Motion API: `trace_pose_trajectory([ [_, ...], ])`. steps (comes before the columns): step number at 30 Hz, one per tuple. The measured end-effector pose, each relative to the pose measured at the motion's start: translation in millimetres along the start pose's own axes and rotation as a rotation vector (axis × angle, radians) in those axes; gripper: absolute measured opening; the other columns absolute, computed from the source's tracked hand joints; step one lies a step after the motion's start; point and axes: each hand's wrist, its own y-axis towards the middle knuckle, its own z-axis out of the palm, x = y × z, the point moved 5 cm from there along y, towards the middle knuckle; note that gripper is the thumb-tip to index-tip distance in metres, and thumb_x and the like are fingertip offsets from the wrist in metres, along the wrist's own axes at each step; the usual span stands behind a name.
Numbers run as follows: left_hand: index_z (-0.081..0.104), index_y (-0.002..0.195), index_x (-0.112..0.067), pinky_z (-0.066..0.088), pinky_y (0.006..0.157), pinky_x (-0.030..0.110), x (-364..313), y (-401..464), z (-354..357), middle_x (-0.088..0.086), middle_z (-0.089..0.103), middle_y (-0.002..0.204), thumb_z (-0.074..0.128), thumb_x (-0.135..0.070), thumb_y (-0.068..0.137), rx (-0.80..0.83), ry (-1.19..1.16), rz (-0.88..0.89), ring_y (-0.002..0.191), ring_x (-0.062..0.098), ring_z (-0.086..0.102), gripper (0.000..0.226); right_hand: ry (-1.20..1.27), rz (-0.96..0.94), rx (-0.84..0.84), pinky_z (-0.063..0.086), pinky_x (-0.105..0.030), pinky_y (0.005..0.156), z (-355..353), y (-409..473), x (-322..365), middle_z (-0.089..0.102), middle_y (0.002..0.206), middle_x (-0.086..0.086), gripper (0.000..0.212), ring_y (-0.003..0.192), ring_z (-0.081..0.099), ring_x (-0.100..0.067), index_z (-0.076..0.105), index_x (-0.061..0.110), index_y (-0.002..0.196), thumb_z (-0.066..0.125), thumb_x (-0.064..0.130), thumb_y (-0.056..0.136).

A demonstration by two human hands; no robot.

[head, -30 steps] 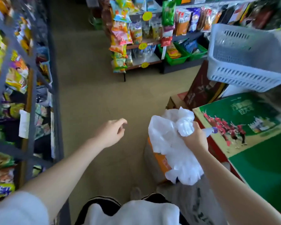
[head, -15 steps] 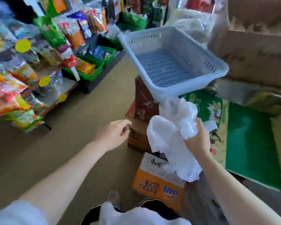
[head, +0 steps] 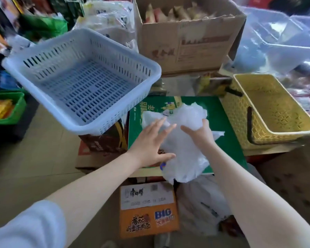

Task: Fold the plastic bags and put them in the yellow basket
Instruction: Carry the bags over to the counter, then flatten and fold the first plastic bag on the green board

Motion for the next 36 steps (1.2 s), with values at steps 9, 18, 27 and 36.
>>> trace_pose_trajectory([
  [9,-0.023,0.141,-0.033,0.004,0.114,0.047,40,71,79,0.008,-0.026,0.152,0.069,-0.058,0.067,0.214,0.052,-0.485,0.141,0.029,-0.014,0.121,-0.169,-0.092,0.481,0.036,-0.035,0.099,39,53,2,0.032,0.150,-0.009,0.082,0.131,0.037,-0.029,0.011,0.015,0.148,0.048,0.056,0.088],
  [18,0.003,0.148,-0.023,0.044,0.095,0.045,96,98,90,0.005,0.006,0.155,0.064,-0.034,0.082,0.123,0.117,-0.501,0.132,0.030,0.030,0.090,-0.373,-0.378,0.022,0.050,-0.034,0.062,-27,63,21,0.061,0.074,0.004,0.037,0.069,0.059,-0.021,0.051,0.017,0.116,0.046,0.046,0.093],
  [27,0.036,0.126,-0.007,0.041,0.096,0.042,73,85,30,0.015,0.043,0.125,0.049,-0.027,0.077,-0.388,0.003,-0.256,0.114,0.031,0.043,0.055,0.016,0.069,-0.046,0.046,-0.038,0.084,-23,98,-19,0.060,0.100,-0.003,0.044,0.096,0.057,-0.022,0.044,0.011,0.128,0.057,0.017,0.086],
  [36,-0.021,0.140,-0.016,-0.026,0.104,0.040,80,125,91,0.013,-0.029,0.147,0.023,-0.058,0.091,0.245,0.592,0.076,0.133,0.029,-0.031,0.078,0.155,-0.030,-0.222,0.043,-0.034,0.079,-43,77,-13,0.050,0.104,-0.001,0.028,0.088,0.050,-0.015,0.059,0.006,0.078,0.056,0.032,0.091],
])
